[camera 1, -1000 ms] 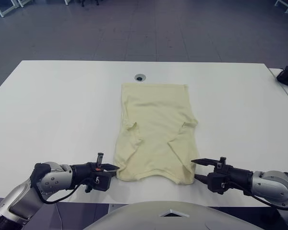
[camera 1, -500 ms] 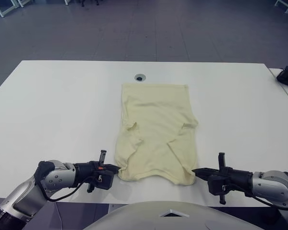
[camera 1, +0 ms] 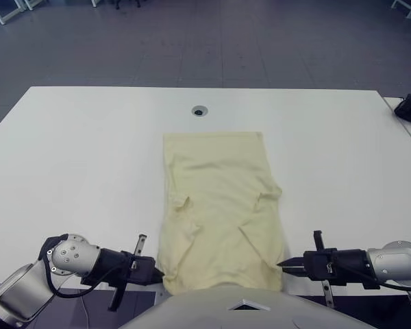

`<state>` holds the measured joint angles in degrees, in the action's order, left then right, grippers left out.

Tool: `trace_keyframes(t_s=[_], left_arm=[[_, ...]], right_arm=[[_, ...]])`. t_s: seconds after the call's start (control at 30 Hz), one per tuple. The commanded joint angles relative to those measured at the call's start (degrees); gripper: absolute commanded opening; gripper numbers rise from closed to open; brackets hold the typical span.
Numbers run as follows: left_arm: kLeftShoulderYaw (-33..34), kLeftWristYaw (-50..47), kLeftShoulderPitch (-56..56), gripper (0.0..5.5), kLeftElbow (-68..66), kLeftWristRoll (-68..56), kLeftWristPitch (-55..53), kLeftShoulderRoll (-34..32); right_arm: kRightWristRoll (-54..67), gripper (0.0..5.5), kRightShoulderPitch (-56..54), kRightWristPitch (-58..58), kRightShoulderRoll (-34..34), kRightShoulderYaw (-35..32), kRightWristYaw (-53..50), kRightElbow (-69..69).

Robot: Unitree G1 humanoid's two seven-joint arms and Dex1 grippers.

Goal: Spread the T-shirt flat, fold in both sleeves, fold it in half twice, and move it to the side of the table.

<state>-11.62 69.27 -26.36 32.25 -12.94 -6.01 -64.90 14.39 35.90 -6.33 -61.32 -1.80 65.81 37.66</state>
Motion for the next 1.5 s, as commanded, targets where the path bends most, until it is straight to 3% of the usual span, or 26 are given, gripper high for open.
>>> trace_keyframes(t_s=[0.03, 0.17, 0.3, 0.57, 1.0, 1.5], left_arm=[[2.24, 3.08, -1.24, 0.0, 3.01, -6.01, -5.04, -2.73], [5.3, 3.95, -1.21, 0.0, 3.29, -11.92, -9.38, -2.48], [8.67, 3.96, 5.23, 0.0, -0.43, -18.21, -14.4, -0.26], [9.89, 3.44, 22.66, 0.0, -10.11, -25.46, -22.61, 5.86], [7.49, 2.59, 45.57, 0.0, -31.71, -19.96, -22.86, 16.17], [7.09, -0.88, 58.31, 0.0, -52.01, -11.03, -17.39, 25.95]], right_arm=[[4.19, 0.02, 2.21, -5.51, -3.31, -1.2, 3.59, 2.7], [8.65, 0.02, 0.71, -7.71, -1.8, -3.76, 4.48, 0.2], [9.51, 0.02, -8.99, -6.01, 1.18, -2.56, 4.82, -10.43], [11.6, 0.02, -33.32, -13.85, 8.07, 4.07, 1.95, -16.62], [4.77, 0.02, -58.56, -10.93, 16.96, 9.88, 2.44, -40.19], [-3.5, 0.02, -72.91, -0.26, 26.17, 9.79, -0.44, -68.29]])
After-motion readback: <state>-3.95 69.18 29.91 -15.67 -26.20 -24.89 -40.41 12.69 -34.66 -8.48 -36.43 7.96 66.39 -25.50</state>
